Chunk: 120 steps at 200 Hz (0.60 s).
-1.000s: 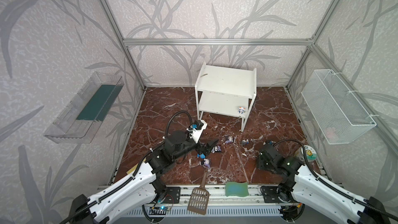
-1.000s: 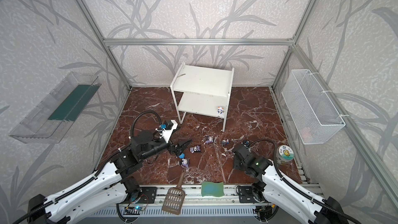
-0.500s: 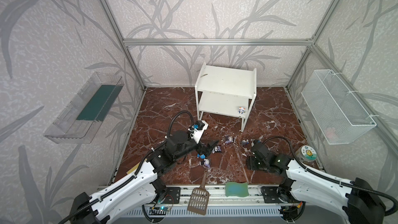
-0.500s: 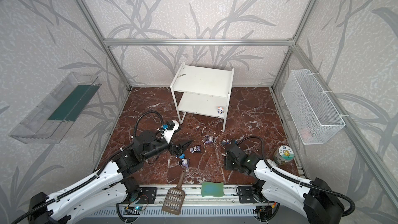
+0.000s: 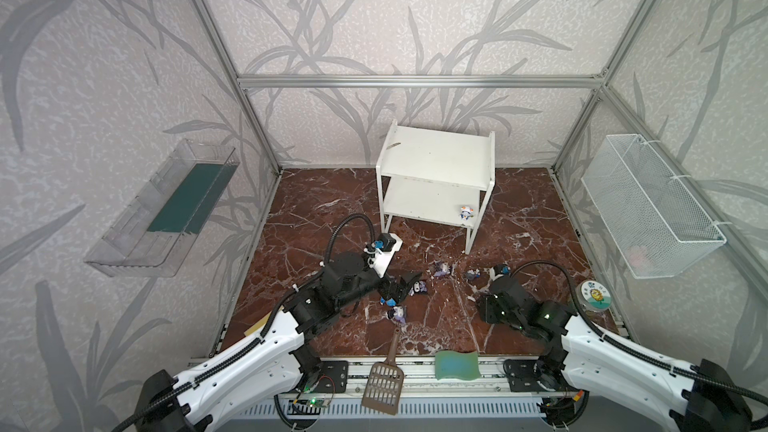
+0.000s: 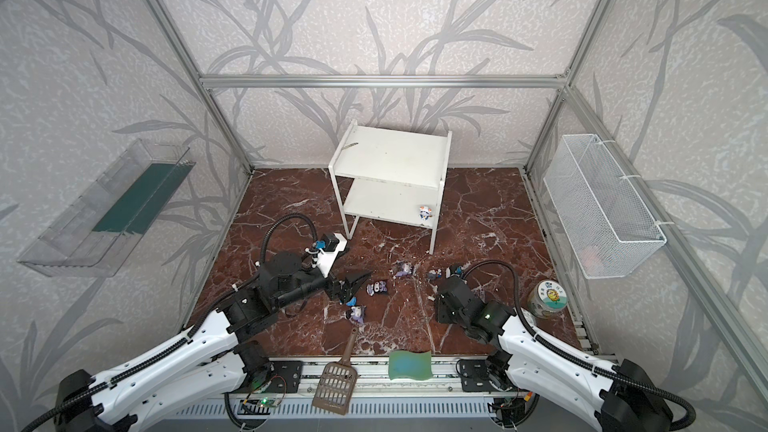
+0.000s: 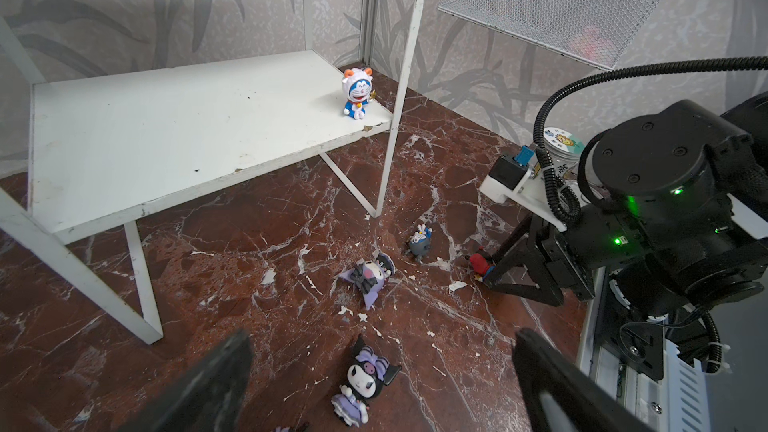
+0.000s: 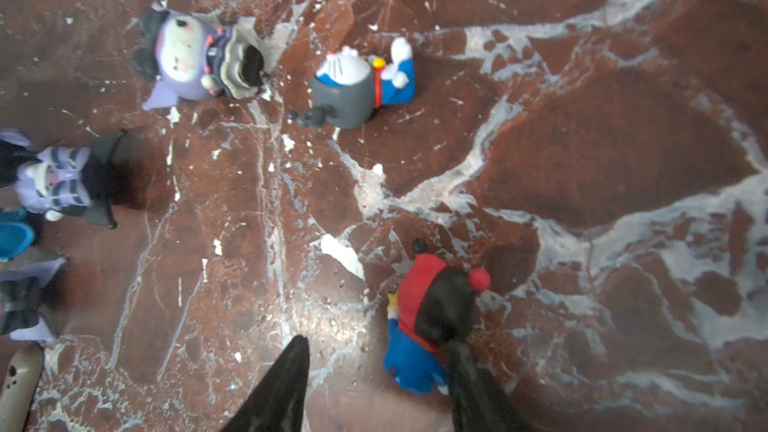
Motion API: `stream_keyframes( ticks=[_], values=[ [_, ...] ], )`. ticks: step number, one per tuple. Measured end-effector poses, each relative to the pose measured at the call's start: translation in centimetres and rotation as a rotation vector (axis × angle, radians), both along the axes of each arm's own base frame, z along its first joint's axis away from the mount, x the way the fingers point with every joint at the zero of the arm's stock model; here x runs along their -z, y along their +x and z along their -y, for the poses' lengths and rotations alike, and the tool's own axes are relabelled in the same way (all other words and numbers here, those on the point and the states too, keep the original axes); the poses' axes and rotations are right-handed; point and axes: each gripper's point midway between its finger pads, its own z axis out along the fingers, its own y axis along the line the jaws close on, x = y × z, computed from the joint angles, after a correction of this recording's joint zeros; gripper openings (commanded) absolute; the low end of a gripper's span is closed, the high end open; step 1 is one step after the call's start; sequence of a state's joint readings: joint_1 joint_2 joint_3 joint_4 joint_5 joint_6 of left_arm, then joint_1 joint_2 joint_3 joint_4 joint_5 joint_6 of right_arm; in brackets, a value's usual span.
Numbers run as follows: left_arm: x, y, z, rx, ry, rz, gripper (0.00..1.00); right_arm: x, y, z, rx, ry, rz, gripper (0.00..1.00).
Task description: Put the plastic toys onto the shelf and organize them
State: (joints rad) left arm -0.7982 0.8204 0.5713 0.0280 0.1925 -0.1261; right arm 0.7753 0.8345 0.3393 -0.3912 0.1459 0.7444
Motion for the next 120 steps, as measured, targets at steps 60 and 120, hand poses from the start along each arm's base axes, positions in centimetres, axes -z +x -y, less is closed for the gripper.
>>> stream_keyframes(
  ticks=[60, 120],
  values=[
    [0.2, -0.1, 0.0, 0.005, 0.003, -0.006, 0.99, -0.5, 0.5, -3.5, -0.131, 0.092, 0.009, 0.54],
    [0.5, -0.1, 0.2, 0.010, 0.010, -0.015, 0.99, -2.7, 1.1, -4.0, -0.138, 0.120, 0.061, 0.66]
  ],
)
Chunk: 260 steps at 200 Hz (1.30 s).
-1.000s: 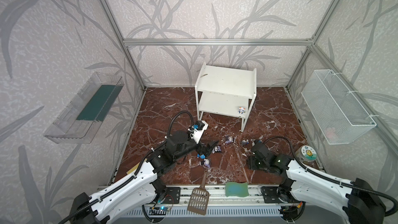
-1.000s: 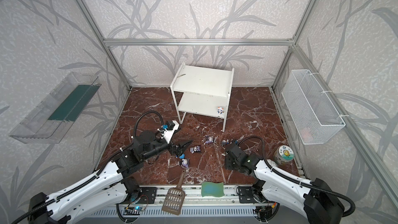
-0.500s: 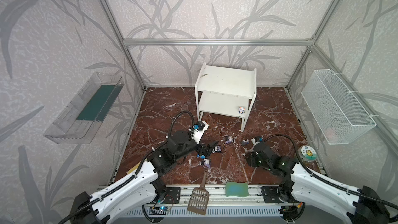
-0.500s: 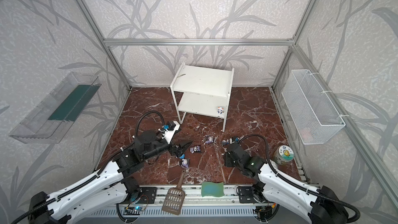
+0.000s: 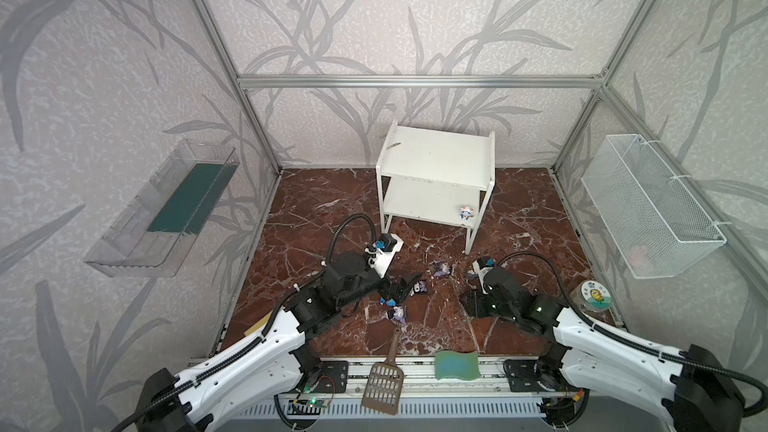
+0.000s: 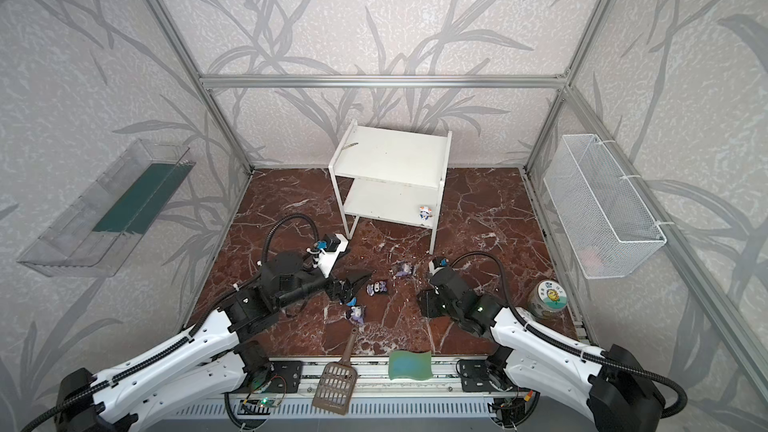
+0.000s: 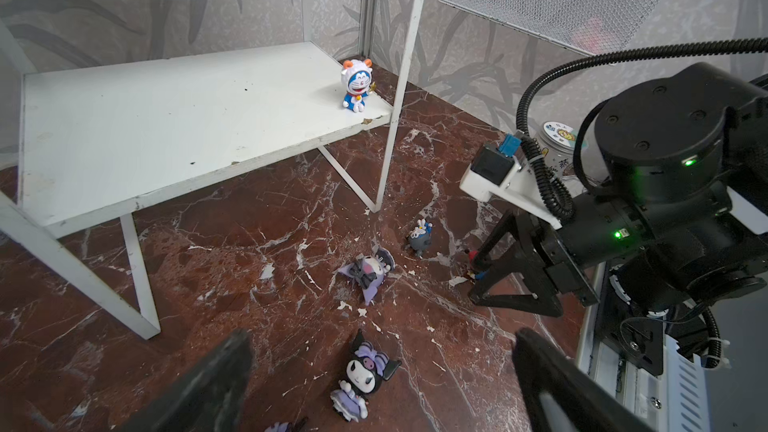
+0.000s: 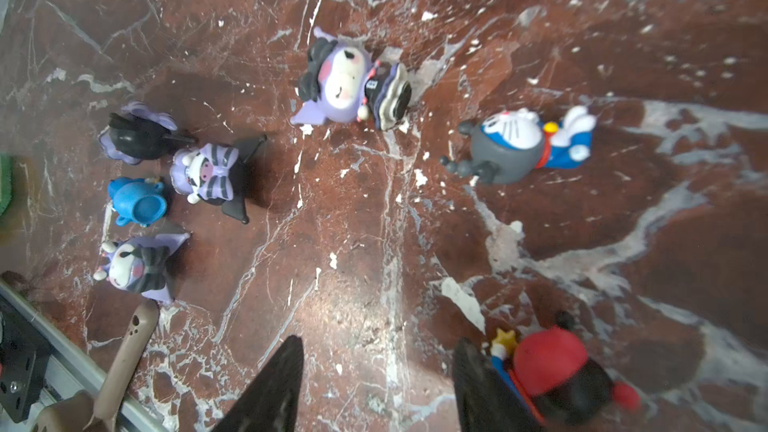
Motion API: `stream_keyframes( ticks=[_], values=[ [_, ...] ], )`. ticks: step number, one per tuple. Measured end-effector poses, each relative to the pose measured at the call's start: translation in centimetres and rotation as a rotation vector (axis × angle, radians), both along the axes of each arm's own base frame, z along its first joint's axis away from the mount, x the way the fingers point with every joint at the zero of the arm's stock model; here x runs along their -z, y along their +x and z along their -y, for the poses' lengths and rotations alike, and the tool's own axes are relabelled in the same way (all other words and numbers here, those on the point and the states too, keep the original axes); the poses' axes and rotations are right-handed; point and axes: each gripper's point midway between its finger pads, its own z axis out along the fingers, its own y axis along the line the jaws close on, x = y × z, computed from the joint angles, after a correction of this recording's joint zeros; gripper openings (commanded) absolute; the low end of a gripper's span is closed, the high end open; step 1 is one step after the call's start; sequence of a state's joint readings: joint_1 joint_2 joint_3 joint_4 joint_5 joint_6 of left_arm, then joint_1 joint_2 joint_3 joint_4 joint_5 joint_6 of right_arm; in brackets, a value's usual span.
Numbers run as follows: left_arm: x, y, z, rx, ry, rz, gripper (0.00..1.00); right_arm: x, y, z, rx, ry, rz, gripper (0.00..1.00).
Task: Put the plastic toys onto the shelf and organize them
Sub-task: 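Lower the right gripper over the red-hat Doraemon figure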
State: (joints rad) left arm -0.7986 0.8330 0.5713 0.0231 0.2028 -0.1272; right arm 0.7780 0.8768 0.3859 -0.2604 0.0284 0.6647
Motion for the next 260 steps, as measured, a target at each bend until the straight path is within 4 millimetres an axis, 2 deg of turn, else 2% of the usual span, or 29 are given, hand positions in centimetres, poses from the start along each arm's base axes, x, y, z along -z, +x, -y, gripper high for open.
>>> stream_keyframes(
  ticks=[19, 43, 81, 124, 157, 199, 215, 238, 251, 260],
  values=[
    [0.4, 0.1, 0.1, 0.003, 0.008, -0.009, 0.99, -1.5, 0.0, 1.2, 0.055, 0.040, 0.065, 0.70],
    [0.9, 0.1, 0.3, 0.008, 0.019, -0.022, 0.99, -1.9, -0.2, 3.3, 0.138, 0.052, 0.081, 0.72],
    [0.9, 0.1, 0.3, 0.009, 0.019, -0.022, 0.99, 0.8, -0.4, 5.9, 0.249, -0.003, -0.020, 0.72],
    [0.8, 0.1, 0.3, 0.008, 0.017, -0.021, 0.99, 3.3, -0.9, 6.1, 0.258, -0.046, -0.130, 0.72],
    [0.8, 0.1, 0.3, 0.009, 0.017, -0.020, 0.99, 3.3, -0.5, 4.8, 0.212, -0.013, -0.132, 0.71],
    [0.8, 0.1, 0.3, 0.009, 0.017, -0.020, 0.99, 1.7, 0.2, 1.9, 0.089, 0.070, -0.089, 0.70],
    [0.8, 0.1, 0.3, 0.009, 0.017, -0.020, 0.99, 0.4, 0.0, -0.3, -0.009, 0.093, -0.057, 0.70],
    [0.8, 0.1, 0.3, 0.010, 0.017, -0.021, 0.99, -2.7, -0.6, -4.4, -0.169, 0.151, 0.015, 0.70],
    [0.8, 0.1, 0.4, 0.011, 0.018, -0.022, 0.99, -3.9, -0.7, -5.7, -0.213, 0.177, 0.047, 0.70],
    [0.9, 0.1, 0.4, 0.012, 0.019, -0.024, 0.99, -4.3, -0.6, -5.9, -0.217, 0.183, 0.061, 0.69]
  ],
)
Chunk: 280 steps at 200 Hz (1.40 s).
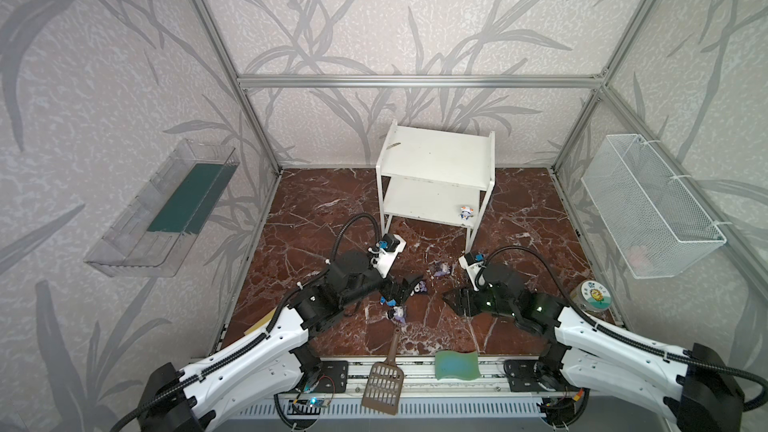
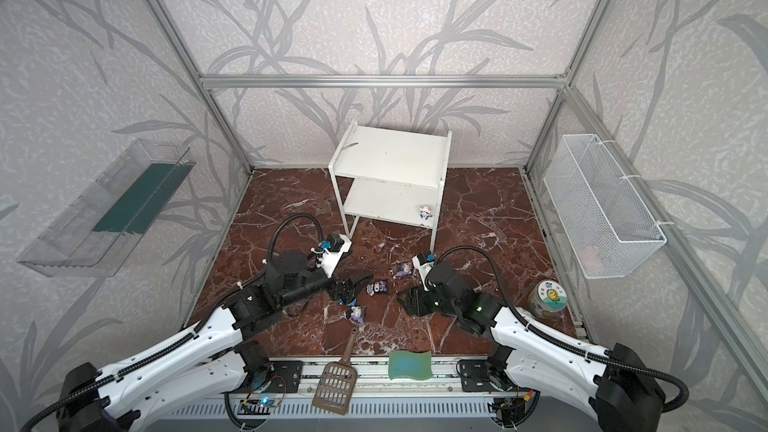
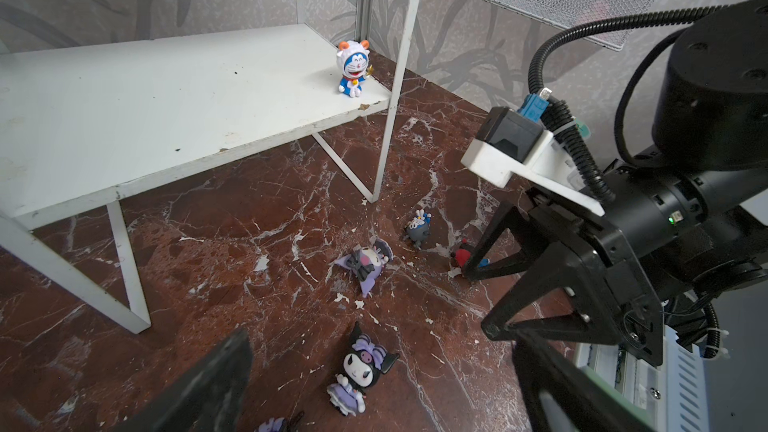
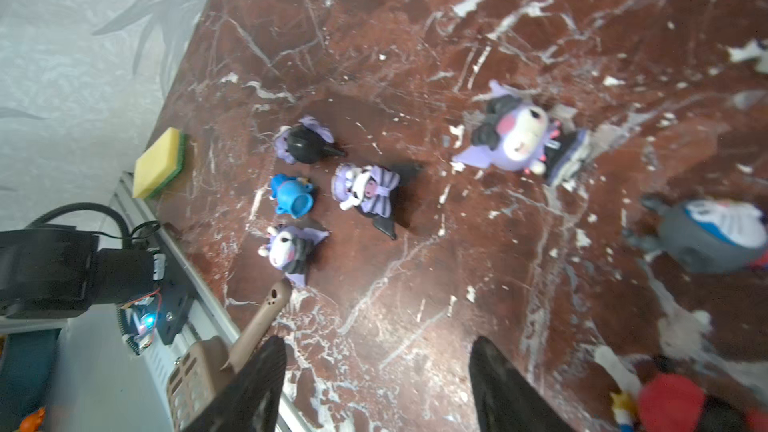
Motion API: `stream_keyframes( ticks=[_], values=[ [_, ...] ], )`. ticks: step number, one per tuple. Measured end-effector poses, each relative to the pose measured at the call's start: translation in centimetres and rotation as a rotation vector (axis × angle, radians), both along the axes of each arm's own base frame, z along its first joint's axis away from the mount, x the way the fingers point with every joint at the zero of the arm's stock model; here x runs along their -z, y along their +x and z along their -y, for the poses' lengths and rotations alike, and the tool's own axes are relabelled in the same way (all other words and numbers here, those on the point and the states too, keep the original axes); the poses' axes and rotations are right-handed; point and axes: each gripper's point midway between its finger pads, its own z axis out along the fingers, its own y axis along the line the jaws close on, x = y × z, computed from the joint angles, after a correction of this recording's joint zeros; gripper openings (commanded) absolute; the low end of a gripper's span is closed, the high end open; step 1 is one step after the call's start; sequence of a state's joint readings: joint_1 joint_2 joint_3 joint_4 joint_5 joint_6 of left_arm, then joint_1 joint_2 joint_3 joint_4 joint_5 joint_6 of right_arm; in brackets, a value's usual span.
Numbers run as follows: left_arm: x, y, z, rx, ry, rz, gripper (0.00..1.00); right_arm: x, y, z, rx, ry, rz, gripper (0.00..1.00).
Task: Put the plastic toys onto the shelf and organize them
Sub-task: 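Lower the right gripper over the red-hat Doraemon figure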
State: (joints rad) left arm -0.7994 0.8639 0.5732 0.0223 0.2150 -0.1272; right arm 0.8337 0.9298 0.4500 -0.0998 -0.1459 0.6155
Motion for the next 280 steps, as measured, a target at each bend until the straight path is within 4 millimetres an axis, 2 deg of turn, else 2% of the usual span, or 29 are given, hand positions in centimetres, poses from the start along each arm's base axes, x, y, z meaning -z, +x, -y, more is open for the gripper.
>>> stream_keyframes(
  ticks=[25, 50, 85, 111, 164, 222, 261, 280],
  values=[
    [0.1, 0.0, 0.0, 0.003, 0.001, -0.002, 0.99, 0.1, 0.5, 1.3, 0.062, -0.034, 0.024, 0.65],
    [0.1, 0.0, 0.1, 0.004, 0.000, -0.002, 0.99, 1.0, 0.7, 4.0, 0.163, -0.073, 0.017, 0.59],
    [0.1, -0.1, 0.1, 0.009, 0.000, -0.005, 0.99, 4.1, 0.5, 8.0, 0.287, -0.126, -0.062, 0.54],
    [0.2, -0.2, 0.3, 0.018, 0.002, -0.010, 0.99, 6.2, -0.1, 9.2, 0.313, -0.154, -0.128, 0.50],
    [-0.4, -0.2, 0.4, 0.020, -0.004, -0.005, 0.99, 8.1, -0.4, 9.3, 0.309, -0.166, -0.200, 0.44],
    [-0.3, -0.3, 0.4, 0.021, -0.003, -0.006, 0.99, 9.3, -0.6, 8.8, 0.280, -0.184, -0.241, 0.27],
    [-0.4, -0.4, 0.4, 0.025, -0.003, -0.005, 0.99, 9.2, -0.6, 8.5, 0.257, -0.222, -0.241, 0.20],
    [-0.7, -0.6, 0.3, 0.026, -0.009, 0.002, 0.99, 8.5, -0.7, 8.1, 0.233, -0.266, -0.212, 0.19]
  ],
)
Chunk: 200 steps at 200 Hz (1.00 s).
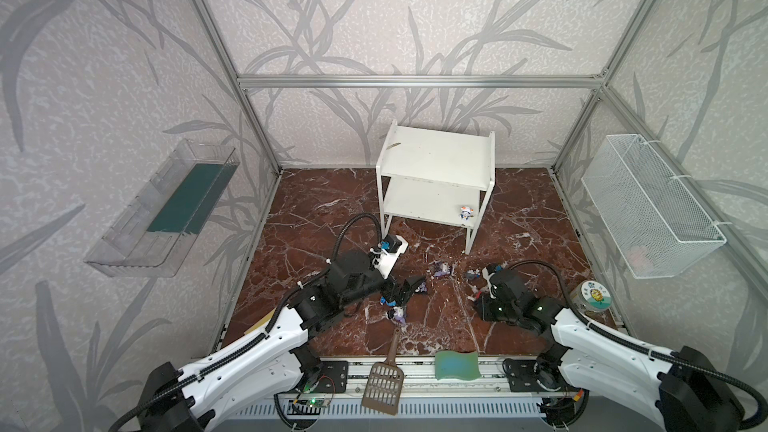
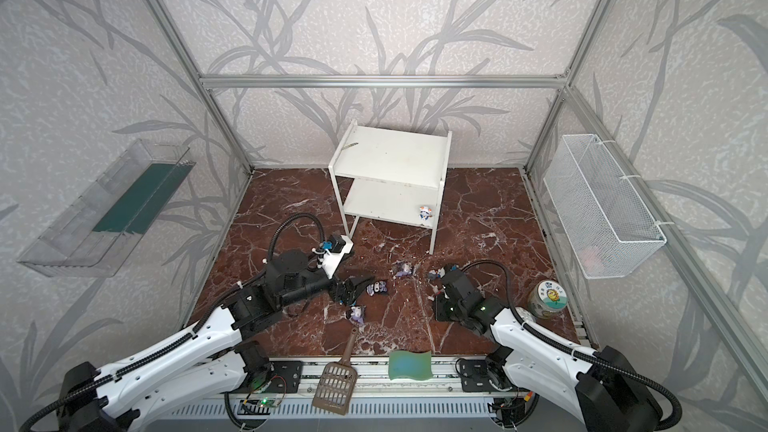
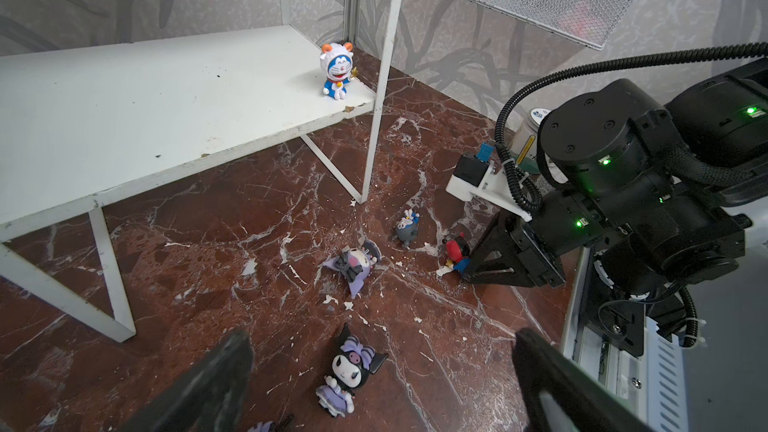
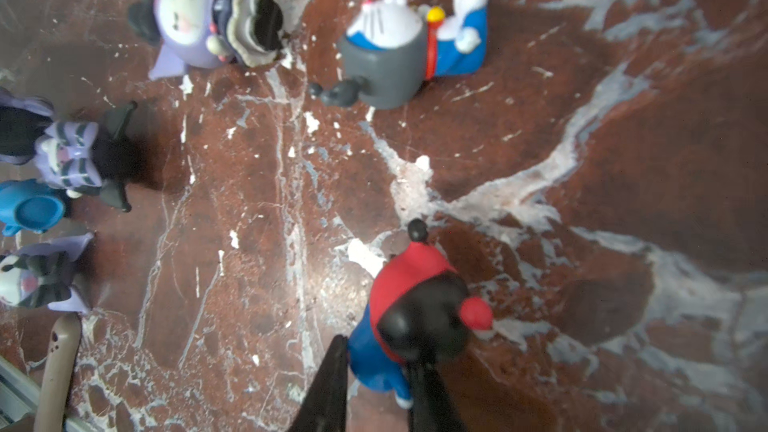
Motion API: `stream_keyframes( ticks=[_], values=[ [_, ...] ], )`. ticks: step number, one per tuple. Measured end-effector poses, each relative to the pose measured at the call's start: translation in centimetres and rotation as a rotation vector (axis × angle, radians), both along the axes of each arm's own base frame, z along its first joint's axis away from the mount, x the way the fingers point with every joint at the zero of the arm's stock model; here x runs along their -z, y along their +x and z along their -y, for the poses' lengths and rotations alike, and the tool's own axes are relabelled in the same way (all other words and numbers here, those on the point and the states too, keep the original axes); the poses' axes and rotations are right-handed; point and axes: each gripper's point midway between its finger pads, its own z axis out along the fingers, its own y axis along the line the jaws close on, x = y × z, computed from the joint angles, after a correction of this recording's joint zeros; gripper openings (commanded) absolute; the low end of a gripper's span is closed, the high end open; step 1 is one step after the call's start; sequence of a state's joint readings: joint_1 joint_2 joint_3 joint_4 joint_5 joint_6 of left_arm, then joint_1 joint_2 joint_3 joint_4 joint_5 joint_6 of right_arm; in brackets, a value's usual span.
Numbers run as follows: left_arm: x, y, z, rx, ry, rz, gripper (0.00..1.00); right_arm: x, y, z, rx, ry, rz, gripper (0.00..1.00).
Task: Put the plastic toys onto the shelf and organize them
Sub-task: 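Lower the right gripper over the red-hat Doraemon figure, then close the right gripper on the red-hat Doraemon figure and lift it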
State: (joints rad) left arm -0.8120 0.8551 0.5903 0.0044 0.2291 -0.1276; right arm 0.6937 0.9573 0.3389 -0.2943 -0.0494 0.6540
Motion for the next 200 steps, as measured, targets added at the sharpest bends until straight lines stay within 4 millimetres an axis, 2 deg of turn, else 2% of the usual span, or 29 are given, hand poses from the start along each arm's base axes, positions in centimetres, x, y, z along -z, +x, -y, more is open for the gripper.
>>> stream_keyframes(
  ticks=[49, 103, 139, 155, 175, 200],
  values=[
    [-0.6, -0.2, -0.1, -0.001, -0.013, 0.016, 0.99, -2.3, 0.4, -1.8, -0.099, -0.176, 0.063, 0.14],
    [-1.9, -0.6, -0.7, -0.017, -0.035, 0.051, 0.99, -1.0, -0.6, -2.2, -0.185, -0.516, 0.025, 0.14],
    [-2.7, -0.7, -1.1, -0.027, -0.053, 0.075, 0.99, -0.3, -1.7, -2.4, -0.248, -0.659, 0.008, 0.18],
    [-2.7, -0.7, -1.1, -0.029, -0.052, 0.075, 0.99, 0.0, -1.8, -2.8, -0.272, -0.707, 0.002, 0.21],
    [-2.7, -0.8, -1.1, -0.030, -0.051, 0.076, 0.99, 0.2, -2.0, -3.3, -0.297, -0.773, -0.003, 0.29],
    [-2.7, -0.7, -1.2, -0.035, -0.049, 0.077, 0.99, 0.3, -2.2, -4.2, -0.322, -0.805, 0.007, 0.48]
  ],
)
